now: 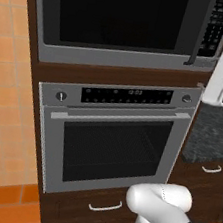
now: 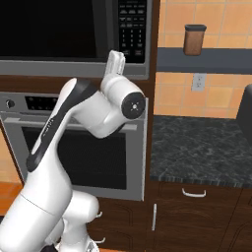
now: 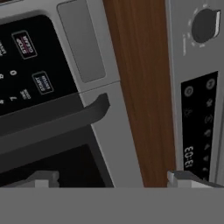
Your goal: Pick the tomato from the sink and place it in the bowl. Then pick the bowl and place it in the microwave. Then close the microwave door and press the start button.
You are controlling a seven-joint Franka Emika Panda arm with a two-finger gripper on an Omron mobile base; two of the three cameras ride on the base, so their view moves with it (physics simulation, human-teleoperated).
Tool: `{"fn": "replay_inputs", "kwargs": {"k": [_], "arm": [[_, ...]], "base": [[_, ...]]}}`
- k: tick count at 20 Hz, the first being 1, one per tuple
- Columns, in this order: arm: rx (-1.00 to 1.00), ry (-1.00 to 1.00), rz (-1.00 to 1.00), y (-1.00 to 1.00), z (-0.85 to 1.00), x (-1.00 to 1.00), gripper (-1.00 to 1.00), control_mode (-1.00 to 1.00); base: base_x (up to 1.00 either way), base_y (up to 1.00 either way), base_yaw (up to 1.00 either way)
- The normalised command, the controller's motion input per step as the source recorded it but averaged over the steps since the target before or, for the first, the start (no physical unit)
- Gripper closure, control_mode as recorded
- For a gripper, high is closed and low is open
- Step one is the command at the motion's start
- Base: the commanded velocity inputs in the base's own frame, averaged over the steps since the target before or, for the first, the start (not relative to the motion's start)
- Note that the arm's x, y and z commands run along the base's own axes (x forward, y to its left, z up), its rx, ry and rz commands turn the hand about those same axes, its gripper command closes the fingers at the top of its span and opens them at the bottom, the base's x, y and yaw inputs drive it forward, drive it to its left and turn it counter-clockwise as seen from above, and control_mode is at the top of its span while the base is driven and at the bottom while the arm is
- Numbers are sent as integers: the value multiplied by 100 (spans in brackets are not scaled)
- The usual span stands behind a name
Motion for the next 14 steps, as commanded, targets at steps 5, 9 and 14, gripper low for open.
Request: {"fn": "replay_inputs", "kwargs": {"k": [5, 9, 14], "arm": [[0, 0, 1, -20, 2, 34, -100, -100], [0, 0, 1, -1, 1, 41, -100, -100], [0, 0, 1, -1, 1, 46, -100, -100]], "base": [[0, 0, 0], [0, 0, 0], [0, 0, 0]]}}
